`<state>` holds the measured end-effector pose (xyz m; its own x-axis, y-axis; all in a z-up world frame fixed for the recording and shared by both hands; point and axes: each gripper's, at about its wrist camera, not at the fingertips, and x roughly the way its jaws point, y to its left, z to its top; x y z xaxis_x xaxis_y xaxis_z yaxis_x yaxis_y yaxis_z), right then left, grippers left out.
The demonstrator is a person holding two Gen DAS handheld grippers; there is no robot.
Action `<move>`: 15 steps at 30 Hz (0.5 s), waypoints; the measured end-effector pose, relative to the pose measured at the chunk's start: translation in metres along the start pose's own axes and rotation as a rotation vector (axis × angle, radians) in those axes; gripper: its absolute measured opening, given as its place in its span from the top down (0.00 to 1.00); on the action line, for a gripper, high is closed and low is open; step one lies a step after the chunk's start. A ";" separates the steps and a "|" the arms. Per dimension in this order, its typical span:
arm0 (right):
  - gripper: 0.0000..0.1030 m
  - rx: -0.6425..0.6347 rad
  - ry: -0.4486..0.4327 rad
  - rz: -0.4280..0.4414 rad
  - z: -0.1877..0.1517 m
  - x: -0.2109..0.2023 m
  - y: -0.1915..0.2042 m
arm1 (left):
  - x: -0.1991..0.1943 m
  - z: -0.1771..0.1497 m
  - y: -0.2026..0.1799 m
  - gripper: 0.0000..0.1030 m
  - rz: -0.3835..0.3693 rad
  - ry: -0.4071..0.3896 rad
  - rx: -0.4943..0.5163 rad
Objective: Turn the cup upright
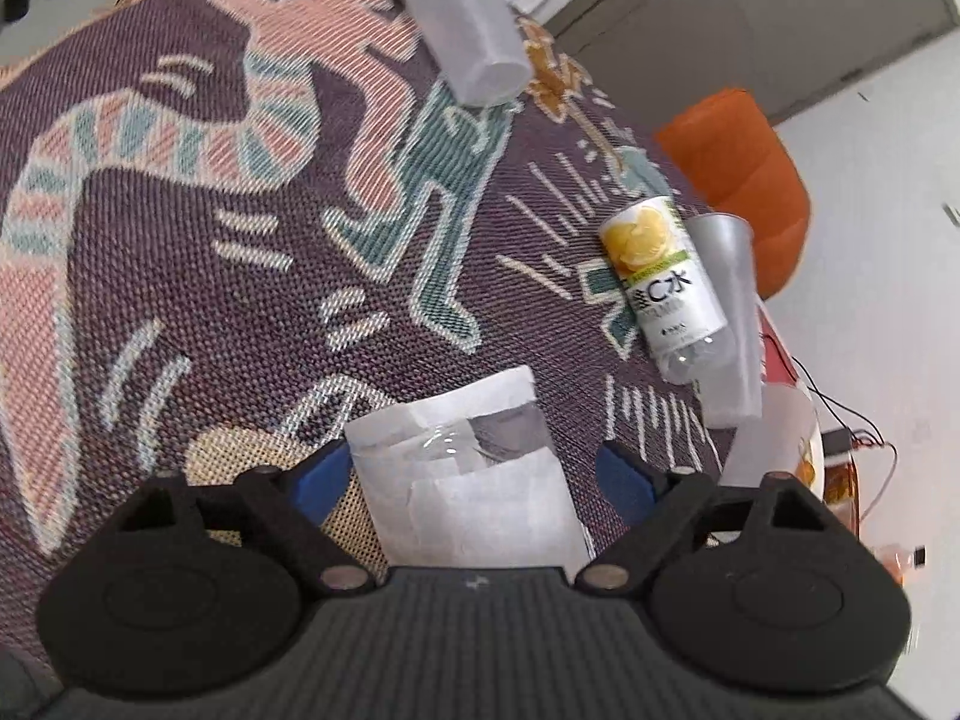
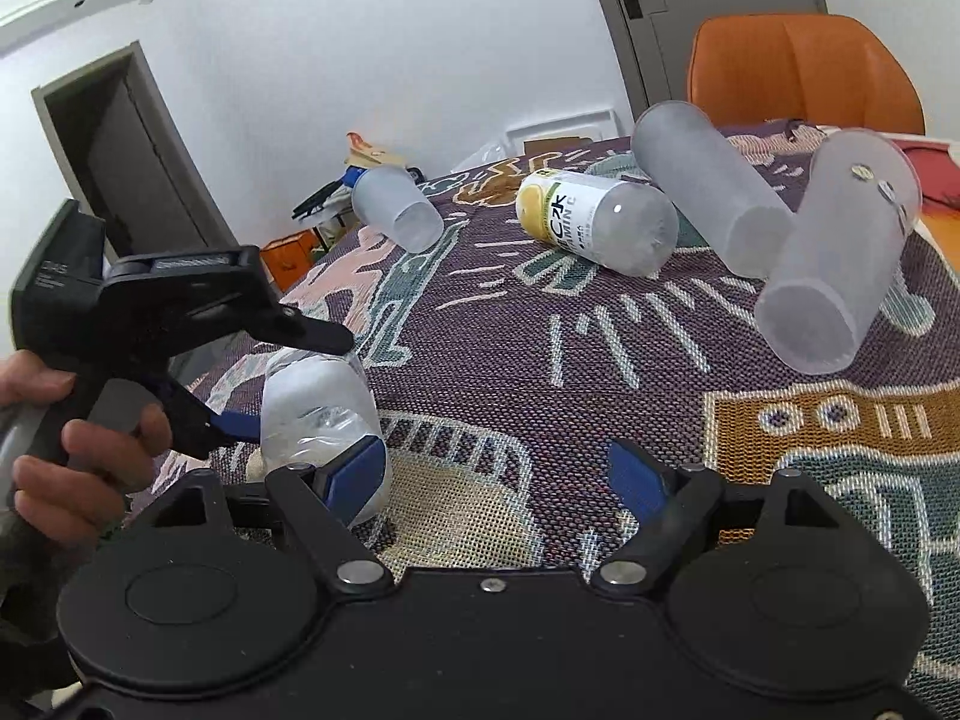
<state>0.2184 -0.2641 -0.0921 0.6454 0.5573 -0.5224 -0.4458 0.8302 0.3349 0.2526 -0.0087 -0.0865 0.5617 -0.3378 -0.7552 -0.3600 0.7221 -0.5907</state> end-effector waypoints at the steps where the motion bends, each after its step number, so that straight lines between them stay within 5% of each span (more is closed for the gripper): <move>1: 0.20 0.002 -0.002 0.001 -0.001 0.000 -0.002 | 0.003 0.001 0.000 0.17 0.006 0.003 -0.010; 15: 0.20 0.031 -0.021 0.012 -0.005 -0.006 -0.005 | 0.002 0.008 0.001 0.35 0.028 -0.038 -0.026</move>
<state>0.2138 -0.2715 -0.0945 0.6535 0.5669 -0.5016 -0.4344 0.8235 0.3649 0.2594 -0.0039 -0.0861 0.5789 -0.2938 -0.7607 -0.3948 0.7152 -0.5767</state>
